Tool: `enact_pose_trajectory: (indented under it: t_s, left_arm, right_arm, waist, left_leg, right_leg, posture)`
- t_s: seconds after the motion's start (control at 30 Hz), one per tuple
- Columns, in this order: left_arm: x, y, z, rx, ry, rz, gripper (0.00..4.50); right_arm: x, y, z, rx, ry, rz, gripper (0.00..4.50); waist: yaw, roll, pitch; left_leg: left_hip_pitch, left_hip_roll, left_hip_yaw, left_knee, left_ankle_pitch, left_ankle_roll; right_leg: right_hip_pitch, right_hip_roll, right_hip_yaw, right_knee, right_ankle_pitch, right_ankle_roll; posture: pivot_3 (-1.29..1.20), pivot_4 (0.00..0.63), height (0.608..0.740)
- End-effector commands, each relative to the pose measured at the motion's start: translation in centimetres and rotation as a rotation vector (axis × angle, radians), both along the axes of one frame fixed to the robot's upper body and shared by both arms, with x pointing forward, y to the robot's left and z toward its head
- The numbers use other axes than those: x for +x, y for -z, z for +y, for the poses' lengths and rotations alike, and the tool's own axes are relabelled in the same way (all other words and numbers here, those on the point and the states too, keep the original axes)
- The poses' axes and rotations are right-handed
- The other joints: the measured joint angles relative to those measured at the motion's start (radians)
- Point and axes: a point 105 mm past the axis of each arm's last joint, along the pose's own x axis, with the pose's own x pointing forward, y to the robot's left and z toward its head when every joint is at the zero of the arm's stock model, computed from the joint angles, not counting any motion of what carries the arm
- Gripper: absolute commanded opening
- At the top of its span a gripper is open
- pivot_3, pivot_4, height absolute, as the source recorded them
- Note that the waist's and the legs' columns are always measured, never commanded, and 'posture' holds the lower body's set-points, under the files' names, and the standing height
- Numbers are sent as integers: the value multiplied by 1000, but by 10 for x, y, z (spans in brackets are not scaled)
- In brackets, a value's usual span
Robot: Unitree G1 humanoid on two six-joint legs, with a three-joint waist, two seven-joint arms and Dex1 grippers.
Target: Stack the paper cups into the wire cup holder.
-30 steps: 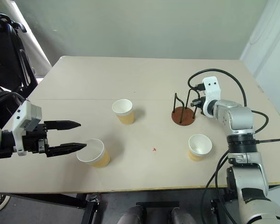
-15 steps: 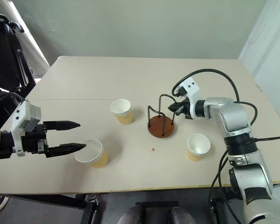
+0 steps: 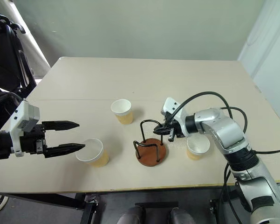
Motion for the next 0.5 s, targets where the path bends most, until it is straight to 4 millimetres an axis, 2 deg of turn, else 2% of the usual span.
enact_pose_trajectory:
  t_s: [0.03,0.33,0.5]
  left_arm:
    - [-5,-14,-4,-8,22,-44,4500]
    - [-23,-36,-22,-105,161,-39,4500]
    - [-34,-36,-29,-62,237,3,4500]
  right_arm:
    - [-2,-8,1,-12,-48,-72,19]
    - [3,1,0,-48,-63,-99,19]
    - [3,2,0,-50,-71,-94,19]
  waist:
    - [0,0,0]
    - [0,0,0]
    - [0,0,0]
  left_leg:
    - [0,0,0,0,0,0]
    - [0,0,0,0,0,0]
    - [0,0,0,0,0,0]
  right_leg:
    - [0,0,0,0,0,0]
    - [0,0,0,0,0,0]
    - [0,0,0,0,0,0]
  posture:
    - [0,150,740]
    - [0,150,740]
    - [0,150,740]
